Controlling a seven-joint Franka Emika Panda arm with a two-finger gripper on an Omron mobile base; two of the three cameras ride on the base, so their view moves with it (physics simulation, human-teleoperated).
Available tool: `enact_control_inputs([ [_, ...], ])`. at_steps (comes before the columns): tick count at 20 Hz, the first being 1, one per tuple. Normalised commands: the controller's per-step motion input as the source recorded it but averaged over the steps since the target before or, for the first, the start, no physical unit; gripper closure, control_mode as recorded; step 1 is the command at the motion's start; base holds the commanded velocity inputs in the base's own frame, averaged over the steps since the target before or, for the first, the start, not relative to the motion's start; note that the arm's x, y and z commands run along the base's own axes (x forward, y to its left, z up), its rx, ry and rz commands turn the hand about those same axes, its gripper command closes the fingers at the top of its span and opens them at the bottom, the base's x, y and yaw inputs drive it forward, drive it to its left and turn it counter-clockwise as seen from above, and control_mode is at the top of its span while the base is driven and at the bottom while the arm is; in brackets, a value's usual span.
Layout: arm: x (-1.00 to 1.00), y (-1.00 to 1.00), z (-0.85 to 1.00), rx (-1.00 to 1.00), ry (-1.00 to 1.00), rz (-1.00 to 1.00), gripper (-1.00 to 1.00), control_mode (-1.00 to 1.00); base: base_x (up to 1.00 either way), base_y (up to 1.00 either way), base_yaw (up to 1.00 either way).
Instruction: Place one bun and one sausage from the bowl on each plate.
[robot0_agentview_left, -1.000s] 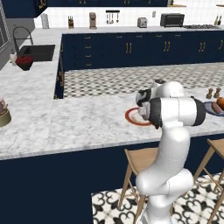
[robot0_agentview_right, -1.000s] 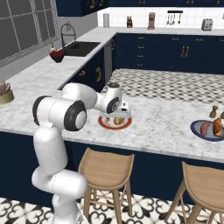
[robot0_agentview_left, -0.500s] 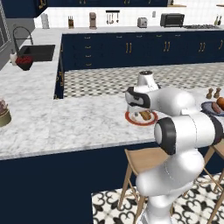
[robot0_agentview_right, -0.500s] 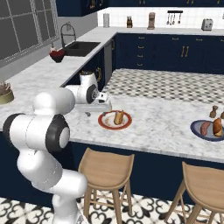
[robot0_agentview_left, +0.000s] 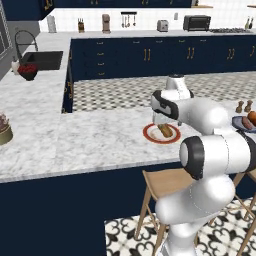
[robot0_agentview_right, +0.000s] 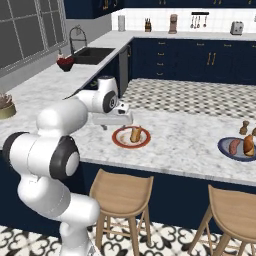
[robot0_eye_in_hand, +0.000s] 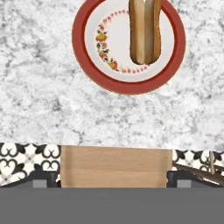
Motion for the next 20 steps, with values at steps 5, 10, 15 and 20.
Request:
enact_control_inputs([
  [5,-0.08,-0.07,0.0,0.0,-0.02,0.0,-1.0,-1.0,0.0,0.0,0.0],
  [10,0.0,0.0,0.0,0.0,0.0,0.0,-1.0,1.0,-0.73,-0.58,-0.04],
  [15,0.0,0.0,0.0,0.0,0.0,0.0,-1.0,1.0,-0.1,-1.0,0.0],
  [20,0.0,0.0,0.0,0.0,0.0,0.0,-1.0,1.0,0.0,-1.0,0.0],
])
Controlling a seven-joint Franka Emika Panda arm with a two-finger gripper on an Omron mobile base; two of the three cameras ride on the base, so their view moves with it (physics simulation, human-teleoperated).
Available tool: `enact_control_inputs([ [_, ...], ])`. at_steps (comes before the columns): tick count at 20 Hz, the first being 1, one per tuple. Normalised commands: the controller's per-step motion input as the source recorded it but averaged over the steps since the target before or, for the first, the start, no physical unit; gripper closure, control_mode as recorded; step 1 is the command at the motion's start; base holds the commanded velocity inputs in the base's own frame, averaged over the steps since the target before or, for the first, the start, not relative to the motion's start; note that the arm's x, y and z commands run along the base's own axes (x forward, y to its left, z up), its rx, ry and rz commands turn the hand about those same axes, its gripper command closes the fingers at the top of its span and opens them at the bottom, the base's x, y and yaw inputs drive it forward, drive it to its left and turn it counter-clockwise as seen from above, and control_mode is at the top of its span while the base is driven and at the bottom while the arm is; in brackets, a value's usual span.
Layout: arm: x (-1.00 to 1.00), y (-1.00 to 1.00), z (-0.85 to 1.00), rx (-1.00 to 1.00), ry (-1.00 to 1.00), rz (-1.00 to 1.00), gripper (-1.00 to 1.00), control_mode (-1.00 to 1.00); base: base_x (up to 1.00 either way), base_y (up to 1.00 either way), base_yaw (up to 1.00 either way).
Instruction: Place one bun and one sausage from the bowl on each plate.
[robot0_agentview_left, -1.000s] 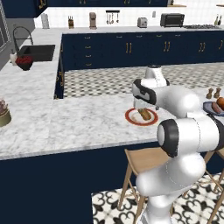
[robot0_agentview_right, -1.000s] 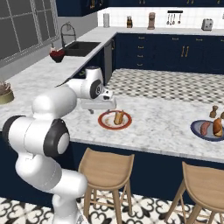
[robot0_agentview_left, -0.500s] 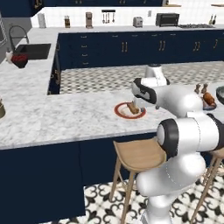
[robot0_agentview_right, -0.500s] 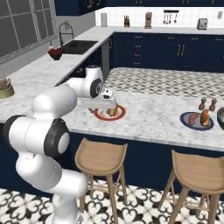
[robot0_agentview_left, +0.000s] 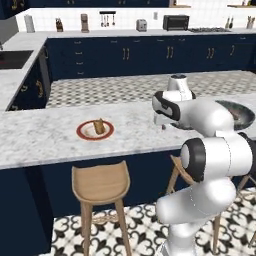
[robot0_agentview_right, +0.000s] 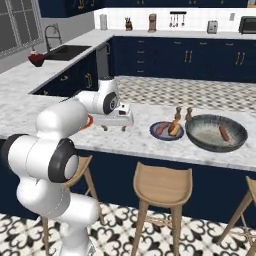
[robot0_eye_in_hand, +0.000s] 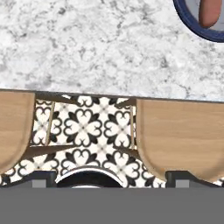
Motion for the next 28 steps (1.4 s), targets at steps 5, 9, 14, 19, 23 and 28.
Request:
enact_control_inputs([
  [5,0.0,0.0,0.0,0.0,0.0,0.0,-1.0,1.0,0.01,-1.0,0.0],
  [9,0.0,0.0,0.0,0.0,0.0,0.0,-1.0,1.0,0.01,-1.0,0.0],
  [14,0.0,0.0,0.0,0.0,0.0,0.0,-1.0,1.0,0.12,-0.96,0.03],
  [19,0.0,0.0,0.0,0.0,0.0,0.0,-1.0,1.0,0.34,-0.5,0.04],
  [23,0.0,0.0,0.0,0.0,0.0,0.0,-1.0,1.0,0.36,-0.59,0.02],
  [28,0.0,0.0,0.0,0.0,0.0,0.0,-1.0,1.0,0.29,0.01,-0.03],
])
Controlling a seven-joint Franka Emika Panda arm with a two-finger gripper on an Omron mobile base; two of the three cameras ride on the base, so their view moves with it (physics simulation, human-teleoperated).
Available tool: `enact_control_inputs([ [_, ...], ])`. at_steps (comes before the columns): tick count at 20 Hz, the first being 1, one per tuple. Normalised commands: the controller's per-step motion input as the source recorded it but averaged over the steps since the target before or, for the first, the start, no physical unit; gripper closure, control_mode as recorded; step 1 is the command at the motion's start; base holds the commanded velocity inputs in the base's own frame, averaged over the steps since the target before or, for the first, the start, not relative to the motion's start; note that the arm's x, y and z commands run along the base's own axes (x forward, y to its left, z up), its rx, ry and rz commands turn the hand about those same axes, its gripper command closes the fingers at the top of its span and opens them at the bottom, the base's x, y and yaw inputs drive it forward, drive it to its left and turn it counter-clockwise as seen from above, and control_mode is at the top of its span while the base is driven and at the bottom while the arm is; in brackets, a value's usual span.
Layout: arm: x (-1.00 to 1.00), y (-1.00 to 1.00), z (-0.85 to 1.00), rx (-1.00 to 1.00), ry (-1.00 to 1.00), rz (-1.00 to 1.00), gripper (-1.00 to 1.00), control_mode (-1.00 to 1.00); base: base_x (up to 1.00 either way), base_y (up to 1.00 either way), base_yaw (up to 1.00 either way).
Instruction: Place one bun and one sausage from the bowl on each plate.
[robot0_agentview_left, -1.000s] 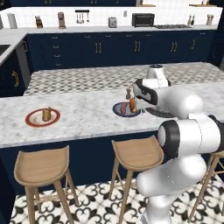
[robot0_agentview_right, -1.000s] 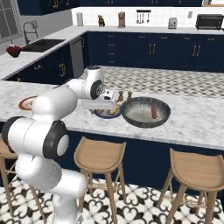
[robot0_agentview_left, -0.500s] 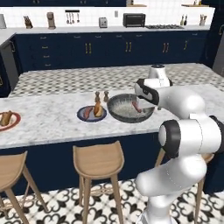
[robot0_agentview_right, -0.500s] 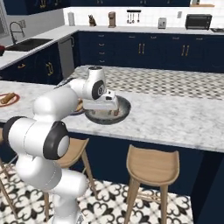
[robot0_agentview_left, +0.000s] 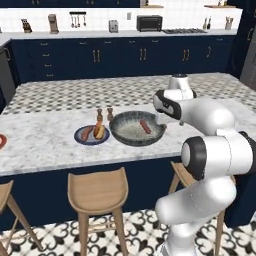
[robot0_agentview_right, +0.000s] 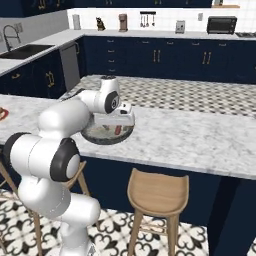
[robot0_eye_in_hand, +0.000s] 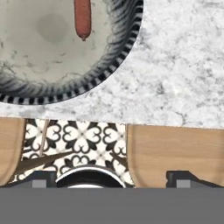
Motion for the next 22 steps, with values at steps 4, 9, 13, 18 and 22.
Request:
enact_control_inputs([
  [4,0.0,0.0,0.0,0.0,0.0,0.0,-1.0,1.0,0.25,0.74,-0.19],
  [9,0.0,0.0,0.0,0.0,0.0,0.0,-1.0,1.0,0.38,0.38,-0.08],
  [13,0.0,0.0,0.0,0.0,0.0,0.0,-1.0,1.0,0.53,0.0,0.02],
  [18,0.0,0.0,0.0,0.0,0.0,0.0,-1.0,1.0,0.52,-0.1,0.04],
  [22,0.46,-0.14,0.0,0.03,0.0,0.02,-1.0,-1.0,0.33,-0.12,0.03],
])
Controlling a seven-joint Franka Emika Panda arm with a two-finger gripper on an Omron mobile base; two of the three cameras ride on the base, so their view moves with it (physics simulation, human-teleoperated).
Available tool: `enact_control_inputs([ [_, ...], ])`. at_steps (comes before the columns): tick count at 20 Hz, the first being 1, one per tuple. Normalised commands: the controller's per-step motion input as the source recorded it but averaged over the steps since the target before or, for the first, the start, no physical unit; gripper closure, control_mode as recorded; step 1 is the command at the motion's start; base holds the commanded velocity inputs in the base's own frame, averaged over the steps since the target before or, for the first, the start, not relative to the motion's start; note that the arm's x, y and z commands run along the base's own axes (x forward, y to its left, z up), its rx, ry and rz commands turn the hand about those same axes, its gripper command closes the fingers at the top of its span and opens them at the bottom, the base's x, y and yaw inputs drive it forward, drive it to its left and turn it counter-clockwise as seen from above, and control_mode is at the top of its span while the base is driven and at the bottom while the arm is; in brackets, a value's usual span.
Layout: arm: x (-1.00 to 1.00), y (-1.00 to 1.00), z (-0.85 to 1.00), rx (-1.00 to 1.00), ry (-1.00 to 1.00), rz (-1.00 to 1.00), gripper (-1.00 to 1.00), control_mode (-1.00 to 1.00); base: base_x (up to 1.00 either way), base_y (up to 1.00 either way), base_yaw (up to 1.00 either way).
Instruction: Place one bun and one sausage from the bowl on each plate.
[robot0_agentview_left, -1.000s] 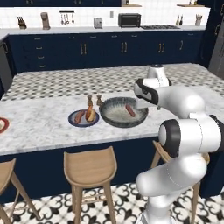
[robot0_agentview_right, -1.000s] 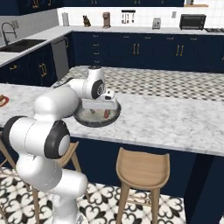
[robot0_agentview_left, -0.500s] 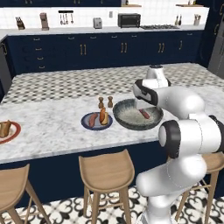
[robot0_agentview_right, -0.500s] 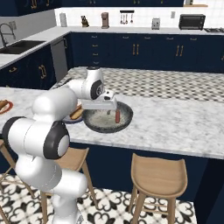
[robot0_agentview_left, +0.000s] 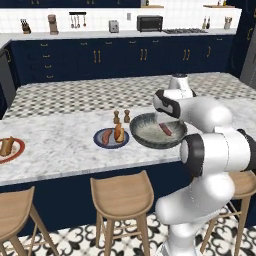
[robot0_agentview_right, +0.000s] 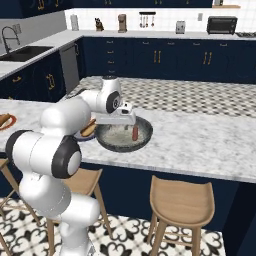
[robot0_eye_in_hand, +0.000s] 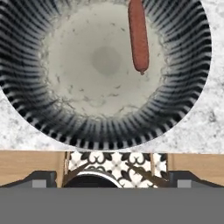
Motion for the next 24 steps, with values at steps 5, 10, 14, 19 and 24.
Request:
enact_control_inputs([
  [5,1.0,-0.25,0.0,0.06,0.0,0.03,-1.0,-1.0,0.0,0.0,0.0],
  [10,0.94,-0.09,-0.2,0.02,0.0,0.02,-1.0,-1.0,0.0,0.0,0.0],
  [14,0.59,0.0,-0.47,0.0,0.0,0.02,-1.0,-1.0,0.0,0.0,0.0],
  [19,0.37,0.0,-0.59,0.0,0.0,0.02,-1.0,-1.0,0.0,0.0,0.0],
  [24,0.42,0.0,-0.39,0.0,0.0,0.01,-1.0,-1.0,0.0,0.0,0.0],
])
